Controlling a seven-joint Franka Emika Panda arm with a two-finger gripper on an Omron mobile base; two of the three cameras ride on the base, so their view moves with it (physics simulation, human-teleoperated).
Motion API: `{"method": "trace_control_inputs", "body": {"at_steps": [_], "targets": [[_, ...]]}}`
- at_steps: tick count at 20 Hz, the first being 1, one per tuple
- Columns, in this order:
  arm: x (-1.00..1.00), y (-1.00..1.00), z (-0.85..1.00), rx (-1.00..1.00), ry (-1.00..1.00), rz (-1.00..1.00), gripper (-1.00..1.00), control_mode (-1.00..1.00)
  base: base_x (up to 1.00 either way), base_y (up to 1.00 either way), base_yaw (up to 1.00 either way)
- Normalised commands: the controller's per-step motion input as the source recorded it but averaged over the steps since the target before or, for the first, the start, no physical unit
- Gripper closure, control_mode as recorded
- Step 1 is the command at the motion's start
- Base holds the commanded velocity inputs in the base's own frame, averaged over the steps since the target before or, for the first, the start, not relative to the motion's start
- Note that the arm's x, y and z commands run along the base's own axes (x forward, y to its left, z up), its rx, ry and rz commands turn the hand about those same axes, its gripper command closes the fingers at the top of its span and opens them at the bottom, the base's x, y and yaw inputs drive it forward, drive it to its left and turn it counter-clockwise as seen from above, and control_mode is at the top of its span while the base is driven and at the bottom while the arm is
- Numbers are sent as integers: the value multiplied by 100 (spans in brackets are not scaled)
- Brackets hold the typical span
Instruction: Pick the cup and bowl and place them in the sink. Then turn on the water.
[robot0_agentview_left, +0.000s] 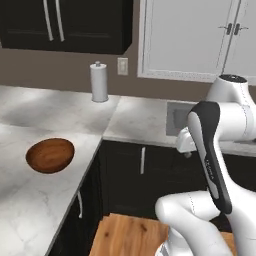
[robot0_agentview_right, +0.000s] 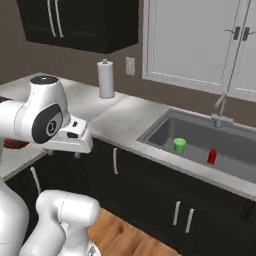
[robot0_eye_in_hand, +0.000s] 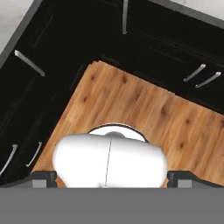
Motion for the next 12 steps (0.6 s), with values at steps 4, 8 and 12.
{"method": "trace_control_inputs", "body": {"at_steps": [4,8,12], "targets": [[0,0,0,0,0,0,-100,100,2,0,53],[0,0,0,0,0,0,-100,100,10,0,56],[0,0,0,0,0,0,-100,100,15,-2,57]]}}
